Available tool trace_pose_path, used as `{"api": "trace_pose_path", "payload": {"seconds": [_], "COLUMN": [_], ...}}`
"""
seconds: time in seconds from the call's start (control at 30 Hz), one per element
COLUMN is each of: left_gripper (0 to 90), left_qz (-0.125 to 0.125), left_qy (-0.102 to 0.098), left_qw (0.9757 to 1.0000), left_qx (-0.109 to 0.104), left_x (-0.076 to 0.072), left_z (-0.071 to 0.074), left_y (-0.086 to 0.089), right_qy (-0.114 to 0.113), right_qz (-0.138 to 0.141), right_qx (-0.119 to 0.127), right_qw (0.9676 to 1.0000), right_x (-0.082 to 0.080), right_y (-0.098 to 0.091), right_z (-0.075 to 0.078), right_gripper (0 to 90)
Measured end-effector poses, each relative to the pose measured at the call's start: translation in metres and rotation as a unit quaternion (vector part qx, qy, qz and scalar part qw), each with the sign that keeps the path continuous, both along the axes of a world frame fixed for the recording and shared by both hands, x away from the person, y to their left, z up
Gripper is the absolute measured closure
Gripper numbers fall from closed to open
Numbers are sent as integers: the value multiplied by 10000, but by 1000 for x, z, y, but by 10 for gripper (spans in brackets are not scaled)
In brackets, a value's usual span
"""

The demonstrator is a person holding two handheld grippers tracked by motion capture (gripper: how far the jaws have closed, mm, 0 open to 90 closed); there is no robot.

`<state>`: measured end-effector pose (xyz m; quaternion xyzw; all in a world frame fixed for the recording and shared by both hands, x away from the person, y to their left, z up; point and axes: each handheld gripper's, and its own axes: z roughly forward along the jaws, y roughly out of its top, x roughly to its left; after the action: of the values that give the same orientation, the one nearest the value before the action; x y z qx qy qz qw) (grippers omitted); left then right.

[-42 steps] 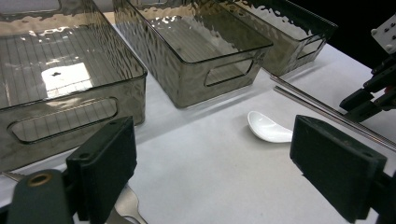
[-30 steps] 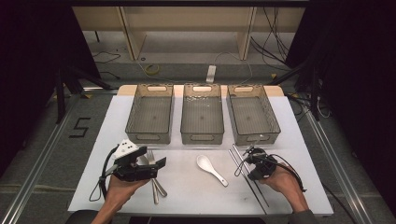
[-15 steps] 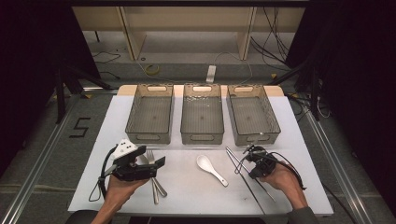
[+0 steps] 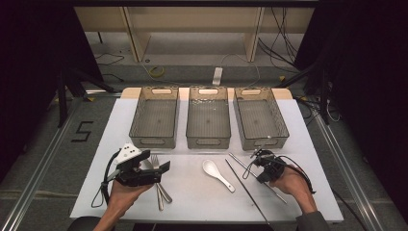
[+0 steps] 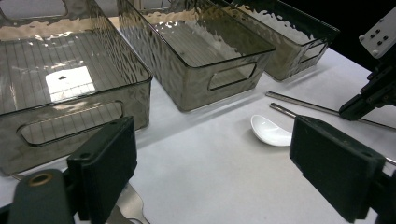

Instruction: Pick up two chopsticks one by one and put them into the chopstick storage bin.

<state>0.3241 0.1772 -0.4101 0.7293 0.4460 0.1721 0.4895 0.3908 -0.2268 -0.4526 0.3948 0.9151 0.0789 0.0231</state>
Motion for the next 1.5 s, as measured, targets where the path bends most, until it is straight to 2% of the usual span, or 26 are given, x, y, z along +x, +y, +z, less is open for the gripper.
{"api": "trace_pose_path", "payload": {"seconds": [0.3,0.47,0.57,0.6,0.63,0.7,0.73,0.77,0.83,0.87,0.93,0.97,1.0,1.03,1.07,1.1,1.13,1.17,1.2,1.23,1.33,1.37,1.4,1.43,1.47,1.5], "left_gripper": [144,144,148,148,149,148,148,148,148,148,148,148,148,148,148,148,148,148,148,148,151,156,159,179,182,182], "left_qz": [-24,-146,-347,-486,-486,-646,-841,-841,-1110,-1110,-1319,-1517,-1630,-1630,-1742,-1826,-2015,-2015,-2157,-2157,-2349,-2492,-2492,-2608,-2608,-2694], "left_qy": [16,90,124,229,229,265,287,287,283,283,245,196,180,180,174,126,133,133,167,167,150,152,152,199,199,247], "left_qw": [10000,9998,9993,9986,9986,9975,9958,9958,9928,9928,9897,9862,9841,9841,9818,9795,9749,9749,9704,9704,9633,9581,9581,9519,9519,9476], "left_qx": [-36,-64,-37,11,11,123,217,217,353,353,493,627,677,677,734,843,941,941,1071,1071,1291,1406,1406,1596,1596,1698], "left_x": [0,2,4,8,8,10,12,12,16,16,18,20,20,20,21,21,22,22,23,23,24,24,24,23,23,23], "left_z": [0,0,0,-1,-1,-2,-1,-1,-1,-1,-2,-2,-2,-2,-2,-3,-4,-4,-6,-6,-6,-6,-6,-6,-6,-7], "left_y": [0,-2,-6,-11,-11,-18,-24,-24,-36,-36,-45,-53,-57,-57,-61,-65,-71,-71,-76,-76,-86,-93,-93,-98,-98,-100], "right_qy": [-157,-355,-485,-518,-534,-593,-623,-620,-635,-641,-677,-664,-662,-662,-668,-668,-644,-644,-631,-678,-630,-611,-611,-615,-615,-608], "right_qz": [26,174,368,450,516,688,768,858,1070,1175,1375,1458,1570,1570,1713,1713,1836,1836,1946,2002,2097,2159,2159,2242,2242,2266], "right_qx": [178,368,455,461,474,490,512,511,506,496,476,470,462,462,441,441,400,400,365,381,349,323,323,330,330,334], "right_qw": [9997,9985,9971,9966,9961,9947,9938,9931,9909,9898,9870,9860,9843,9843,9820,9820,9801,9801,9782,9767,9751,9740,9740,9720,9720,9715], "right_x": [-1,-7,-12,-14,-16,-21,-23,-25,-28,-30,-34,-36,-38,-38,-41,-41,-43,-43,-45,-46,-48,-49,-49,-50,-50,-50], "right_y": [-6,-5,1,5,9,17,22,26,36,41,49,53,57,57,63,63,68,68,73,75,80,84,84,87,87,88], "right_z": [9,25,35,38,41,45,46,48,51,52,53,54,54,54,54,54,55,55,55,54,53,52,52,51,51,51], "right_gripper": [871,871,871,870,870,870,870,870,870,870,870,870,870,870,870,870,870,870,870,870,870,870,870,870,870,869]}}
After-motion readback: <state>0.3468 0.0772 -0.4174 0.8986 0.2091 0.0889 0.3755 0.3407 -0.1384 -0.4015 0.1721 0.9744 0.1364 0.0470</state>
